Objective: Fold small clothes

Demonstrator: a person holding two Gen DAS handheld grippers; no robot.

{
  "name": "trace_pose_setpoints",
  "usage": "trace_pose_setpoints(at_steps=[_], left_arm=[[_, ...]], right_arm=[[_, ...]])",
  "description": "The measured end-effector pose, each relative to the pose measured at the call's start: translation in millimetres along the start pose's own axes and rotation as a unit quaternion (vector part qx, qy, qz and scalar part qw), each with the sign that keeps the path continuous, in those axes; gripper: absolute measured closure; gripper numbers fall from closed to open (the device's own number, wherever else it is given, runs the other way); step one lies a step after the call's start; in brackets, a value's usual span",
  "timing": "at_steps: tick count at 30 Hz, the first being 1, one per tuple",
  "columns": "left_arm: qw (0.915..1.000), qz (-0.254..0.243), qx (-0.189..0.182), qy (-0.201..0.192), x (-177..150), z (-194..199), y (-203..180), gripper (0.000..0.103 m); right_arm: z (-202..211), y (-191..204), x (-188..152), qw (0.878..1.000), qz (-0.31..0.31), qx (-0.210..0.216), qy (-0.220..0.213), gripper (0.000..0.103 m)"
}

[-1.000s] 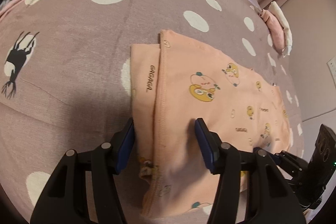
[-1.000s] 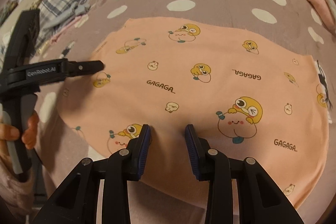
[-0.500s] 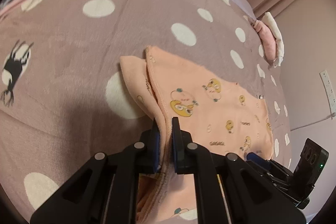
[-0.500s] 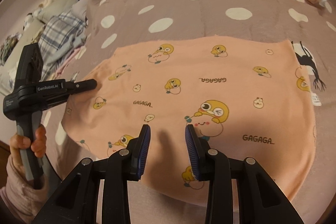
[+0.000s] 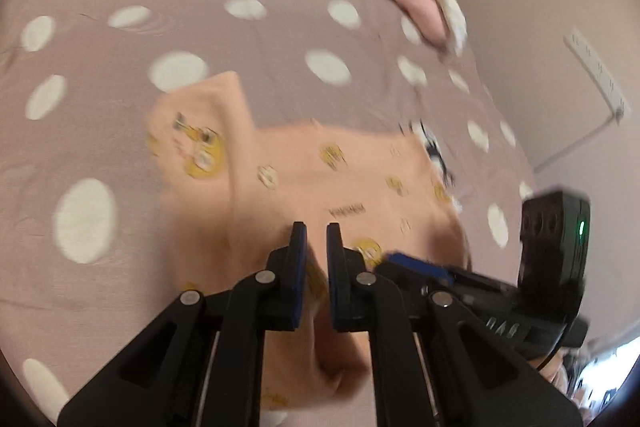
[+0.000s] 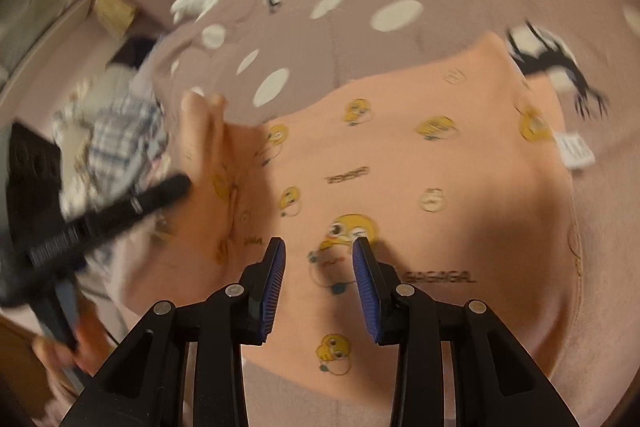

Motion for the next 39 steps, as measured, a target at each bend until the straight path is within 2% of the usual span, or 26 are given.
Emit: trace_pose_setpoints(at_steps=[3, 6, 9, 13, 17, 24, 30, 33, 35, 37, 39], left_arm=[[0.9994, -0.009, -0.013, 0.031, -13.0, -17.2, -5.8, 0.092], [0.9988, -0.017, -0.024, 0.040, -24.8, -13.8, -7.0, 0.079], [0.9985, 0.000, -0.048, 0.024, -37.3, 4.8, 1.0, 0.071], [0.9993, 0.028, -0.026, -0.006, -53.3, 34.4, 26.1, 0.064], [0.9981, 0.058, 0.004, -0.021, -66.2, 51.3, 52.9, 0.063], [0.9947, 0.098, 0.004, -0.031, -78.3, 60.0, 77.3, 0.063], [0.9932, 0.112, 0.001, -0.033, -80.8, 62.1, 87.4, 0.063], [0.9929, 0.114, -0.001, -0.035, -80.0, 62.4, 87.9, 0.063], [0.9927, 0.116, -0.001, -0.033, -79.2, 61.1, 87.5, 0.063], [0.9926, 0.117, 0.000, -0.032, -80.5, 61.7, 87.3, 0.063], [0.9929, 0.114, 0.001, -0.031, -81.6, 62.2, 86.4, 0.063]], right_arm=[[0.2, -13.8, -0.8, 0.999, -0.043, 0.029, 0.008, 0.066], [1.7, -16.4, -0.5, 0.997, -0.059, 0.054, 0.011, 0.063], [-1.4, -8.9, 4.2, 0.996, -0.057, 0.073, 0.017, 0.054], [-16.5, 8.0, 14.1, 0.995, -0.035, 0.085, 0.038, 0.052], [-35.1, 27.3, 25.2, 0.995, -0.009, 0.085, 0.058, 0.050], [-68.5, 51.1, 34.5, 0.992, 0.029, 0.069, 0.105, 0.049], [-70.8, 64.3, 31.5, 0.983, 0.052, 0.100, 0.143, 0.047], [-67.9, 72.6, 26.2, 0.975, 0.058, 0.142, 0.163, 0.047], [-72.0, 70.9, 24.5, 0.977, 0.072, 0.114, 0.166, 0.047], [-79.6, 65.7, 23.9, 0.976, 0.052, 0.114, 0.177, 0.050], [-77.9, 64.2, 25.2, 0.978, 0.042, 0.124, 0.165, 0.065]])
Point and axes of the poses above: each gripper's, at about its wrist camera, not at the fingertips, and z roughly against the way its jaws point, y to its left, x to its top, the point moved 4 cm from there along -z, roughly the way its jaws point, and after that the axes turned 7 degrees about -x, right-handed, at the moved point
